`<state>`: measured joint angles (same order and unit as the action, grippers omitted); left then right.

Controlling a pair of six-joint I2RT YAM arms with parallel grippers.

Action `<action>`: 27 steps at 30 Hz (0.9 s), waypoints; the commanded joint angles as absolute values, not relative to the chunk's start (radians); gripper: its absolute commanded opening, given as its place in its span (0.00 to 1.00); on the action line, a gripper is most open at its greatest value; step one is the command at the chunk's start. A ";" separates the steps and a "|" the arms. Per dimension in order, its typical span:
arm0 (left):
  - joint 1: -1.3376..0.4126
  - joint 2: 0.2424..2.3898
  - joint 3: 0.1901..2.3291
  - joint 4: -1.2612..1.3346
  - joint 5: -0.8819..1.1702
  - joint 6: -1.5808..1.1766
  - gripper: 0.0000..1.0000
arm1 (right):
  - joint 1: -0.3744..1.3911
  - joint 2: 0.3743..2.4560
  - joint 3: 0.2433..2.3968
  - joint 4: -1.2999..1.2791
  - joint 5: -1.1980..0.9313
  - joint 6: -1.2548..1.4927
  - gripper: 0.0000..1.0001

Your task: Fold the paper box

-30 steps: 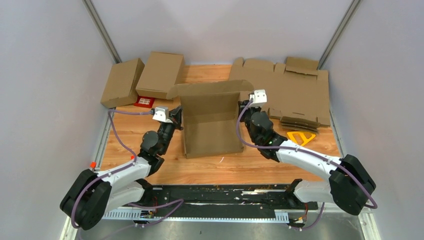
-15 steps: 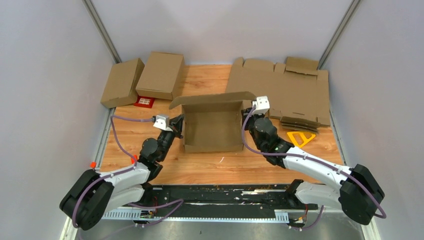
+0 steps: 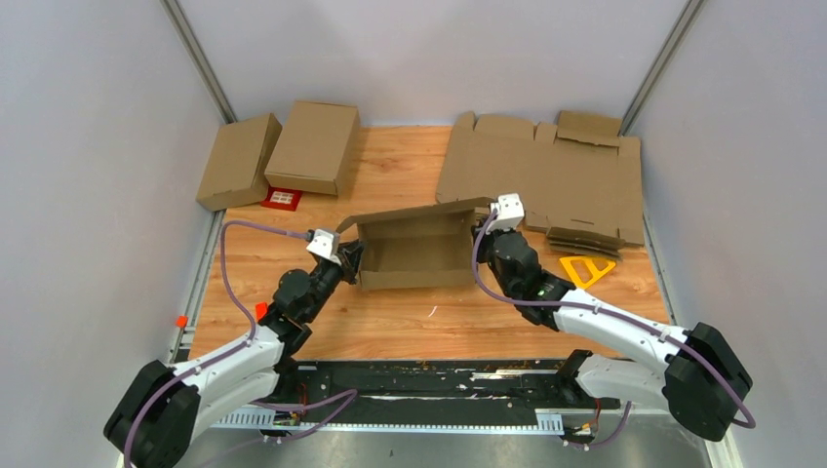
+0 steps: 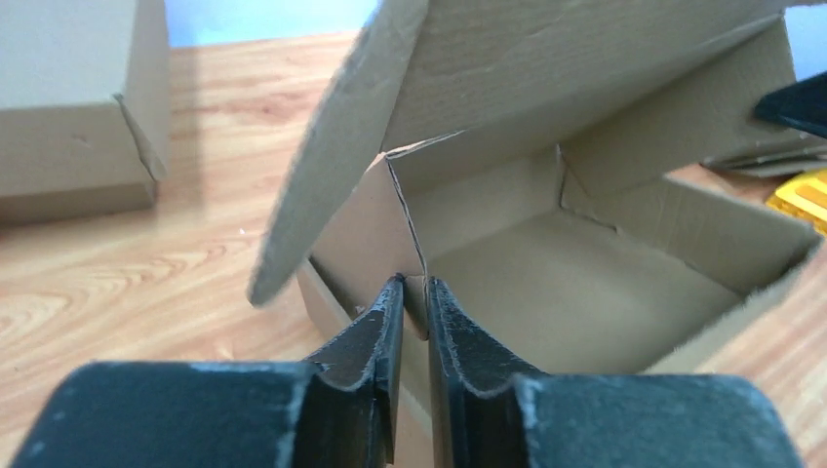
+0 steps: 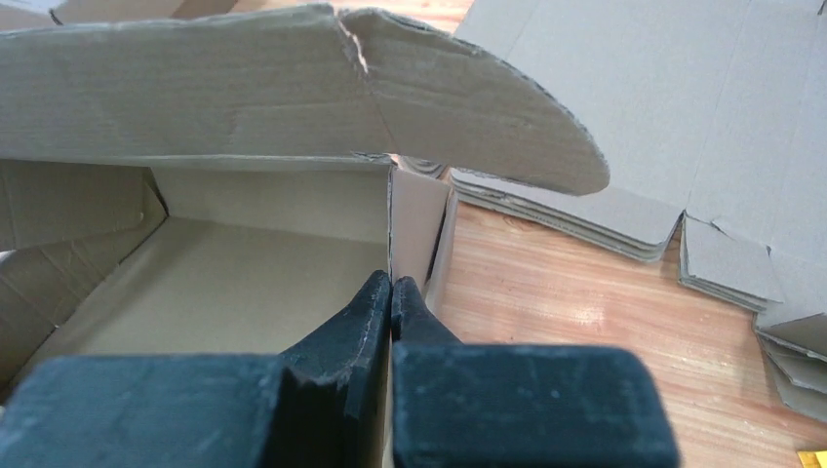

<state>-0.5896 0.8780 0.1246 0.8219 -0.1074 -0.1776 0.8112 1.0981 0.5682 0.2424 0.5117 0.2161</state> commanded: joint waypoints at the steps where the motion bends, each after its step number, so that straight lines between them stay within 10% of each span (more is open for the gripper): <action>1: -0.605 0.783 0.117 0.587 -0.028 -0.262 0.26 | 0.824 1.092 0.537 0.211 0.456 0.211 0.00; 12: -0.604 0.278 0.262 -0.116 -0.084 -0.441 0.47 | 0.824 1.061 0.489 0.246 0.448 0.187 0.00; 23: -0.603 0.212 0.506 -0.428 -0.254 -0.517 0.63 | 0.824 1.092 0.496 0.234 0.455 0.195 0.00; 27: -0.604 0.238 0.615 -0.506 -0.261 -0.477 0.90 | 0.824 1.087 0.494 0.232 0.450 0.196 0.00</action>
<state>-0.6006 0.2157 0.5056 -0.4099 -0.2199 -0.4946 0.8173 1.0870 0.4881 0.2344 0.4622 0.1967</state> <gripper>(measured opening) 0.765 0.017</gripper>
